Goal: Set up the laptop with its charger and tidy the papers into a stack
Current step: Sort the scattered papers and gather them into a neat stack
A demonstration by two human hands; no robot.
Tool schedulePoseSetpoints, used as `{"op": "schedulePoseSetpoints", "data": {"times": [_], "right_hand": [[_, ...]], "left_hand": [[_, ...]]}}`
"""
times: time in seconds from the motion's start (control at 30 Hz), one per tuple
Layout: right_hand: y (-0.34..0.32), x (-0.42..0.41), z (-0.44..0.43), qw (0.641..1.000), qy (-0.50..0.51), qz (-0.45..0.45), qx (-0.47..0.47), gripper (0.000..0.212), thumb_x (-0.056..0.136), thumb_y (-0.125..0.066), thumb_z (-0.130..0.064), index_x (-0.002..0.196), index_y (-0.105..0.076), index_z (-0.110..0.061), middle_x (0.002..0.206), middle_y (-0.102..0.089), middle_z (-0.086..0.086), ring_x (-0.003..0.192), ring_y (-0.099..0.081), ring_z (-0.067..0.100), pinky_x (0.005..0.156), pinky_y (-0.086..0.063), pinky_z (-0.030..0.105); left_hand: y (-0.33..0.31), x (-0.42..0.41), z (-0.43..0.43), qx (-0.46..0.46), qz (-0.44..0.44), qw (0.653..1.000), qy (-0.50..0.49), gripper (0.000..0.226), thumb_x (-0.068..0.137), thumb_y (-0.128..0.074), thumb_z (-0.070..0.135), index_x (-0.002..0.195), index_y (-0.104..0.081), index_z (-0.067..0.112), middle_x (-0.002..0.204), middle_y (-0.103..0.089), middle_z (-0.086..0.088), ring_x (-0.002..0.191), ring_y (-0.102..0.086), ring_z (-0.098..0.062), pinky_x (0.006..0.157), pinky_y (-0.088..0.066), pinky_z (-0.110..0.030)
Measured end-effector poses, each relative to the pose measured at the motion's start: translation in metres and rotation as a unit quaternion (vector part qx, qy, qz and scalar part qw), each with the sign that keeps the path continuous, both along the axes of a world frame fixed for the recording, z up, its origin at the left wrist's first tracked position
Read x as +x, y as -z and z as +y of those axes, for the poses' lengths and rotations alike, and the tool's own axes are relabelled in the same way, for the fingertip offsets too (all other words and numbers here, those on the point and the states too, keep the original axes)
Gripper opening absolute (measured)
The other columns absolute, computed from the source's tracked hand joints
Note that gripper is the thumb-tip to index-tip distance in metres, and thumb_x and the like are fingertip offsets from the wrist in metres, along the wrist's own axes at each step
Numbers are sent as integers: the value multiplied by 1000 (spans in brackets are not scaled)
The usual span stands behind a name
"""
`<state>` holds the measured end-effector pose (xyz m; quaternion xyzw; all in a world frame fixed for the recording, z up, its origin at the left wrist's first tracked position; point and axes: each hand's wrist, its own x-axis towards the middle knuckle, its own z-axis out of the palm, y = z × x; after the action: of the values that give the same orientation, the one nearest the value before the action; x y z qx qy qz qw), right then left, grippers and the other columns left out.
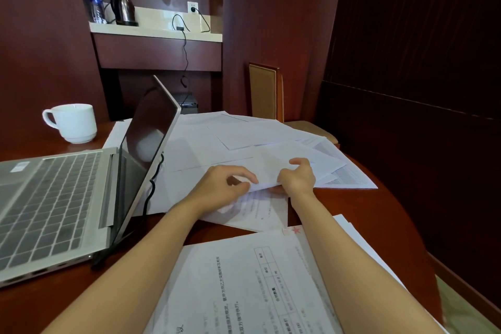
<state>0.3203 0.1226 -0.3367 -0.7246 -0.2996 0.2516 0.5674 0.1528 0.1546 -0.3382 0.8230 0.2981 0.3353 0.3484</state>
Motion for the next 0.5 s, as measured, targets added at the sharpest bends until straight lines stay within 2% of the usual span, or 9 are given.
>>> {"op": "schedulePoseSetpoints", "data": {"times": [0.07, 0.13, 0.2, 0.27, 0.37, 0.43, 0.5], "right_hand": [[-4, 2, -2, 1000, 11, 14, 5, 42, 85, -53, 3, 123, -45, -13, 104, -47, 10, 89, -50, 23, 68, -51, 29], [-8, 4, -4, 995, 15, 94, 34, 43, 83, -54, 7, 120, -47, -14, 105, -50, 13, 82, -55, 24, 68, -55, 30], [-11, 4, -5, 982, 10, 171, 76, 44, 83, -54, 10, 119, -47, -14, 98, -52, 12, 68, -57, 21, 75, -57, 34], [-12, 4, -5, 979, 8, 178, 97, 44, 83, -55, 11, 117, -48, -16, 90, -54, 8, 62, -58, 18, 77, -58, 33], [-13, 2, -4, 978, 8, 178, 109, 42, 82, -56, 9, 116, -48, -16, 92, -56, 8, 65, -60, 19, 66, -56, 28], [-14, 4, -7, 978, -3, 188, 87, 41, 83, -54, 11, 115, -48, -13, 88, -54, 7, 67, -58, 20, 56, -56, 24], [-15, 7, -13, 981, -38, 183, 51, 42, 84, -50, 14, 122, -49, -3, 92, -52, 12, 67, -54, 20, 44, -52, 22]], "left_hand": [[-1, -5, 1, -40, -17, 999, 24, 35, 82, -67, 13, 99, -56, 41, 117, -59, 11, 101, -60, -14, 83, -46, -20], [-1, -8, 2, -52, 72, 995, 36, 51, 78, -73, 21, 112, -43, 45, 128, -51, 8, 114, -52, -12, 94, -44, -25], [-3, -8, -1, 11, 203, 979, 28, 61, 82, -68, 27, 129, -34, 46, 136, -47, 8, 123, -46, -12, 99, -41, -27], [-11, -2, -7, 100, 269, 958, -6, 62, 89, -57, 18, 138, -28, 43, 140, -46, 8, 125, -46, -15, 96, -41, -27], [-23, 1, -12, 173, 299, 937, -43, 68, 89, -48, 5, 142, -25, 42, 142, -44, 8, 125, -46, -17, 94, -42, -26], [-28, -3, -9, 163, 357, 918, -45, 77, 87, -48, 0, 144, -17, 42, 145, -40, 6, 125, -45, -19, 91, -42, -25], [-31, -11, -4, 137, 440, 886, -48, 86, 85, -46, -4, 146, -7, 42, 146, -37, 0, 121, -47, -23, 84, -43, -27]]}}
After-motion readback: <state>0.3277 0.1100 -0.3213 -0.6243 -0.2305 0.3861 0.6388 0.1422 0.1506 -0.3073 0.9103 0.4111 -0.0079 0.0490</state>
